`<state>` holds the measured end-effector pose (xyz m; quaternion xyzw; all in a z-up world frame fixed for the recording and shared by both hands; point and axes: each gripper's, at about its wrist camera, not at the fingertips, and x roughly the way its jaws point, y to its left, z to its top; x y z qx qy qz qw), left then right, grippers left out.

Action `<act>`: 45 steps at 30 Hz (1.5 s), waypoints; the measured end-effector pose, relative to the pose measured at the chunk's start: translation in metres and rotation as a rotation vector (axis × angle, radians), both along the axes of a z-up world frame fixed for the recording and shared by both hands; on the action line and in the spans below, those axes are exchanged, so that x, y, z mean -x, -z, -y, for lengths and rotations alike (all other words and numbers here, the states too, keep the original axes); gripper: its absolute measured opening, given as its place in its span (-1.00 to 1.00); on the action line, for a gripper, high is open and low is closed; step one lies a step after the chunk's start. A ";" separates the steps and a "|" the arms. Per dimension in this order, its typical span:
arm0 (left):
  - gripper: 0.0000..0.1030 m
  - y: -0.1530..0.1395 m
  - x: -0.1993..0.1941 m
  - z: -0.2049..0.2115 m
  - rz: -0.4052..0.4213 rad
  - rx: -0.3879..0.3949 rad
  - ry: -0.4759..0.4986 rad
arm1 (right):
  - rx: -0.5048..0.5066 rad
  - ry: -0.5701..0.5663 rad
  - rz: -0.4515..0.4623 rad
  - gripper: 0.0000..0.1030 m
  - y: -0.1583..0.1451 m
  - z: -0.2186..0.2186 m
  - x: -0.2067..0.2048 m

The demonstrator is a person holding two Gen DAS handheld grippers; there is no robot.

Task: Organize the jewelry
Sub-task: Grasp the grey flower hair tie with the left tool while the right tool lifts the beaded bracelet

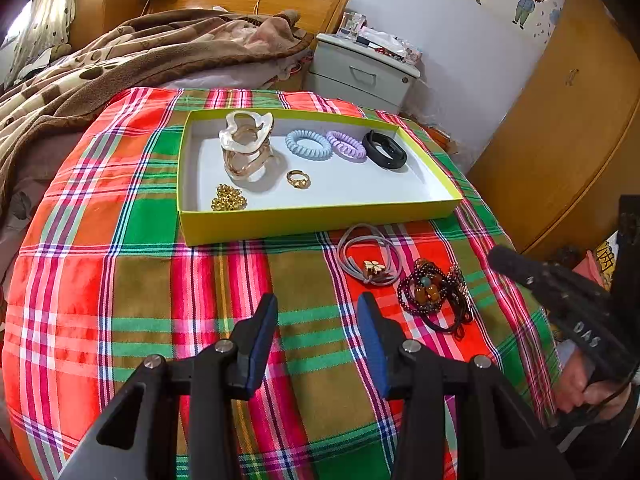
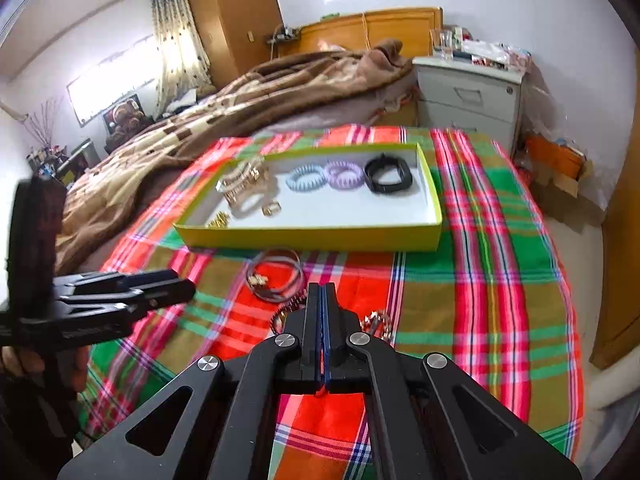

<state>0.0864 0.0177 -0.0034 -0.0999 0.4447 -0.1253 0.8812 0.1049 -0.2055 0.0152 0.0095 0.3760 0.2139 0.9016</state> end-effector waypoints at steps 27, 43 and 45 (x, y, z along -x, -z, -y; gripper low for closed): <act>-0.16 0.009 -0.014 0.008 -0.038 -0.028 -0.002 | 0.263 -0.208 -0.124 -0.50 0.047 -0.039 -0.033; -0.16 0.007 -0.026 0.021 -0.044 -0.034 0.031 | 0.041 -0.109 -0.040 -0.78 0.013 -0.001 -0.022; -0.16 0.007 -0.029 0.025 -0.047 -0.039 0.032 | 0.021 -0.100 -0.024 -0.78 0.009 0.002 -0.020</act>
